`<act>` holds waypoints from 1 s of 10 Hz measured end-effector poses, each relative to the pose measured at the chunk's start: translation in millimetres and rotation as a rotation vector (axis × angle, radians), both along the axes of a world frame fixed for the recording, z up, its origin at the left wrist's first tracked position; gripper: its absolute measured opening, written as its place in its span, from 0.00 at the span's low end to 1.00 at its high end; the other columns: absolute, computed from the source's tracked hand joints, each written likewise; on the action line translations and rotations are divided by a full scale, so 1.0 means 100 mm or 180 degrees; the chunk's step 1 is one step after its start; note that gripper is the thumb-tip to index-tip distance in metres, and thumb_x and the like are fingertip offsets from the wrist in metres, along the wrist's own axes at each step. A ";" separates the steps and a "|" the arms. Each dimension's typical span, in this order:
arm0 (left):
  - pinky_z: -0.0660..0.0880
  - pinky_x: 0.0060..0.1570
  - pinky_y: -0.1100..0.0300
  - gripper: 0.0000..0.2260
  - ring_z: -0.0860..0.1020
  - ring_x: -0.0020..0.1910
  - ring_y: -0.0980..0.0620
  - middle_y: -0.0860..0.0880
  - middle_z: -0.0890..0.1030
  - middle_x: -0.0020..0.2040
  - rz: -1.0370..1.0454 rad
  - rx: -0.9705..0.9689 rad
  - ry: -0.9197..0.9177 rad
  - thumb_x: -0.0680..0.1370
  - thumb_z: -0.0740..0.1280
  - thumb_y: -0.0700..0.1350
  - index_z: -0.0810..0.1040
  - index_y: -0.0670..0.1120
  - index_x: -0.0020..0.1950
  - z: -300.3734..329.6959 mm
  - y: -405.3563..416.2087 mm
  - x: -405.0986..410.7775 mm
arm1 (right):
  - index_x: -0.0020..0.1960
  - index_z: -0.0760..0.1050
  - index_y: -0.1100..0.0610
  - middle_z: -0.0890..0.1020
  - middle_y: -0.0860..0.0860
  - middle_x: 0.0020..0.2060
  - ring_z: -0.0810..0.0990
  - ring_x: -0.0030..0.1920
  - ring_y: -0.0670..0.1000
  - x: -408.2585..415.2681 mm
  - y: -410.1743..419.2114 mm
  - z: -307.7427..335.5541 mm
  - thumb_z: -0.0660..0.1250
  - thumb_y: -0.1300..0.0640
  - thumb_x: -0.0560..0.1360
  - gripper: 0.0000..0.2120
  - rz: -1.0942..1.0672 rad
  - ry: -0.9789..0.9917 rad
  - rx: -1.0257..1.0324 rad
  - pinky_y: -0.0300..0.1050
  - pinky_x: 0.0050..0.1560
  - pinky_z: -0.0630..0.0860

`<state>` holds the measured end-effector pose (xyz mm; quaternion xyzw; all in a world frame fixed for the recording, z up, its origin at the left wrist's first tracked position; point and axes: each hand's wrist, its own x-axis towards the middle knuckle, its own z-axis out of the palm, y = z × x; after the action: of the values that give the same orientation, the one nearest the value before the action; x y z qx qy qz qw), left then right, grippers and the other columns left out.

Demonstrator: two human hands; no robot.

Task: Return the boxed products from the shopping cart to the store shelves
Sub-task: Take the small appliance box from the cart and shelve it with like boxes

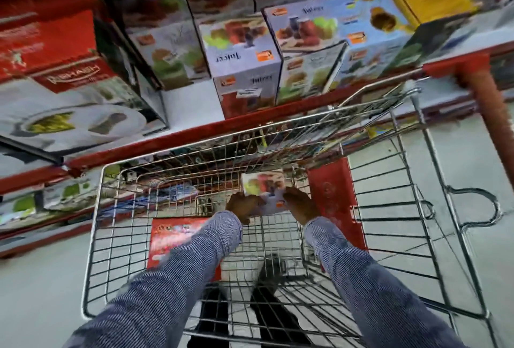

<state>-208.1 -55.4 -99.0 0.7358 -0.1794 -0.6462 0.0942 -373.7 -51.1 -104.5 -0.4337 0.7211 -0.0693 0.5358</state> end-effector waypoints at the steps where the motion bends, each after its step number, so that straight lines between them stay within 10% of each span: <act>1: 0.75 0.39 0.56 0.15 0.77 0.38 0.47 0.42 0.81 0.48 0.0109 -0.0161 0.0110 0.71 0.71 0.41 0.80 0.38 0.56 0.29 0.03 -0.03 | 0.55 0.80 0.62 0.82 0.51 0.45 0.80 0.47 0.51 0.00 0.00 0.16 0.62 0.61 0.77 0.11 -0.0475 -0.0339 -0.0321 0.36 0.50 0.75; 3: 0.79 0.59 0.43 0.07 0.83 0.48 0.42 0.44 0.86 0.44 0.0239 -0.0679 0.0163 0.68 0.75 0.44 0.83 0.42 0.43 1.03 0.11 0.12 | 0.53 0.82 0.58 0.83 0.50 0.41 0.78 0.42 0.47 -0.01 -0.01 0.87 0.64 0.59 0.76 0.10 -0.0603 -0.0255 -0.1241 0.33 0.41 0.70; 4: 0.82 0.47 0.49 0.04 0.84 0.42 0.43 0.46 0.86 0.39 0.0455 -0.1046 0.0078 0.70 0.74 0.43 0.83 0.43 0.38 1.44 0.23 0.28 | 0.51 0.84 0.55 0.84 0.45 0.39 0.80 0.42 0.42 0.09 0.01 1.26 0.68 0.58 0.74 0.08 -0.0689 -0.0338 -0.1536 0.33 0.47 0.75; 5: 0.80 0.31 0.59 0.04 0.83 0.37 0.46 0.45 0.86 0.42 0.0621 -0.1384 0.0104 0.73 0.72 0.41 0.83 0.41 0.46 1.85 0.35 0.47 | 0.45 0.84 0.50 0.82 0.35 0.31 0.80 0.36 0.33 0.22 -0.01 1.65 0.71 0.58 0.71 0.06 -0.0529 -0.0364 -0.1781 0.31 0.45 0.75; 6: 0.83 0.43 0.41 0.07 0.85 0.43 0.39 0.43 0.88 0.44 0.0484 -0.1861 -0.0135 0.71 0.73 0.45 0.85 0.45 0.47 2.14 0.43 0.70 | 0.41 0.82 0.47 0.82 0.36 0.28 0.80 0.32 0.32 0.37 -0.02 1.98 0.72 0.57 0.70 0.05 -0.0398 -0.0496 -0.1906 0.25 0.37 0.74; 8: 0.82 0.49 0.44 0.17 0.86 0.42 0.50 0.51 0.88 0.42 0.0404 -0.2584 -0.0825 0.65 0.73 0.57 0.85 0.49 0.49 2.49 0.42 1.07 | 0.42 0.81 0.46 0.86 0.46 0.39 0.84 0.43 0.48 0.76 -0.17 2.42 0.73 0.54 0.70 0.04 -0.0260 -0.0600 -0.2060 0.47 0.49 0.81; 10: 0.83 0.49 0.45 0.26 0.86 0.44 0.49 0.50 0.87 0.51 0.0440 -0.2908 -0.0984 0.64 0.71 0.57 0.82 0.49 0.60 2.73 0.27 1.28 | 0.53 0.82 0.53 0.85 0.46 0.42 0.82 0.44 0.43 1.04 -0.40 2.71 0.71 0.58 0.72 0.10 -0.0030 -0.0631 -0.2239 0.43 0.51 0.80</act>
<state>-79.9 -28.1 173.8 0.7167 -0.4073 -0.3767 0.4225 -269.5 -90.8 166.9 -0.5792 0.5998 -0.3573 0.4209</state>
